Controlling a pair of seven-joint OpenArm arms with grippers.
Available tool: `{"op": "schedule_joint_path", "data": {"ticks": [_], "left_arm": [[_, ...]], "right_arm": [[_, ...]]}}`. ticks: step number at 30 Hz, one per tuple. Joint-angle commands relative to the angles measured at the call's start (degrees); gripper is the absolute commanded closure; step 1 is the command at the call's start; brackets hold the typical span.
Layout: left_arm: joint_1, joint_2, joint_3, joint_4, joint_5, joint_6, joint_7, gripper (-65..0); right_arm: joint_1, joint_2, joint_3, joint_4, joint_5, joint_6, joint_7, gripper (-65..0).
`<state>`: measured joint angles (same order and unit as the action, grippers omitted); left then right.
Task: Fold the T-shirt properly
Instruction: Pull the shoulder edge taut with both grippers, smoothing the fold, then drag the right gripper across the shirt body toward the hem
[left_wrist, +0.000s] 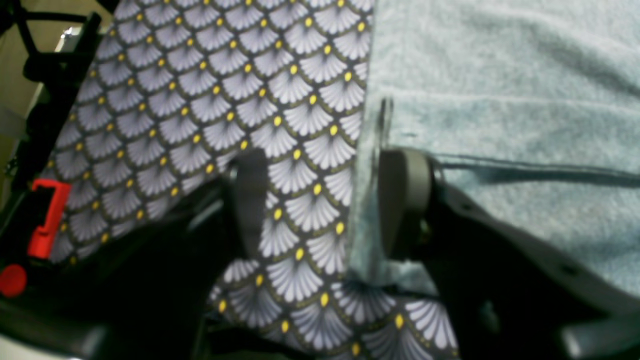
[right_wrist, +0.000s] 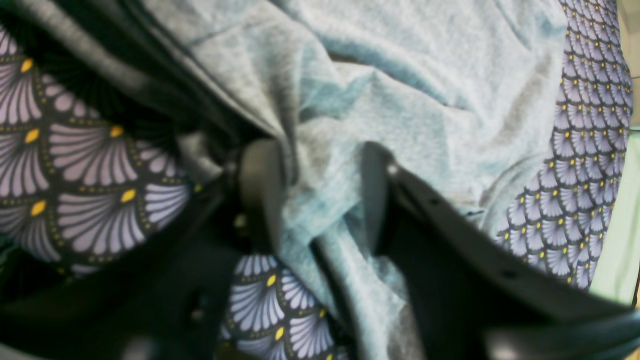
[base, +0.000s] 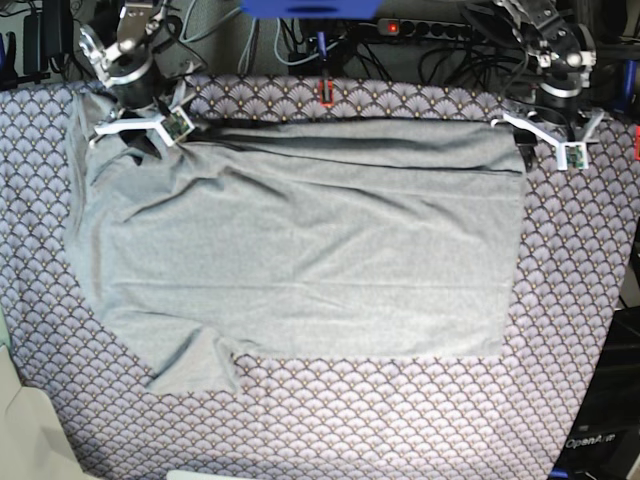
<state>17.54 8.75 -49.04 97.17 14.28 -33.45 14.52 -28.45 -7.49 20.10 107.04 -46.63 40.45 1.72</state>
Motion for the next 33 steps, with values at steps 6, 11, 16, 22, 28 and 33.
{"op": "schedule_joint_path", "data": {"ticks": [6,11,16,22,28,33], "left_arm": [[0.26,-0.18,-0.15,1.08,-0.88,0.09,-1.29,-33.8],[0.35,-0.18,-0.15,0.99,-0.79,0.09,-1.29,-33.8],[0.35,-0.18,-0.15,1.08,-0.70,0.09,-1.29,-33.8],[0.44,-0.18,-0.24,1.08,-0.70,0.09,-1.29,-33.8],[0.53,-0.18,-0.24,1.16,-0.70,0.09,-1.29,-33.8],[1.05,-0.18,-1.47,1.16,-0.70,0.09,-1.29,-33.8]], "right_arm": [[0.18,0.15,0.08,1.13,0.35,-0.45,1.05,-1.8],[0.27,0.23,-0.10,0.96,0.35,-0.45,1.05,0.0],[2.03,1.11,-0.45,0.87,0.43,-0.45,1.14,0.0],[7.13,4.80,-3.00,0.78,0.43,-0.45,0.97,0.0],[11.79,7.09,-9.06,0.78,0.26,-0.45,0.70,0.0],[15.48,6.83,-14.52,-3.35,-8.01,-0.45,0.88,0.0]]}}
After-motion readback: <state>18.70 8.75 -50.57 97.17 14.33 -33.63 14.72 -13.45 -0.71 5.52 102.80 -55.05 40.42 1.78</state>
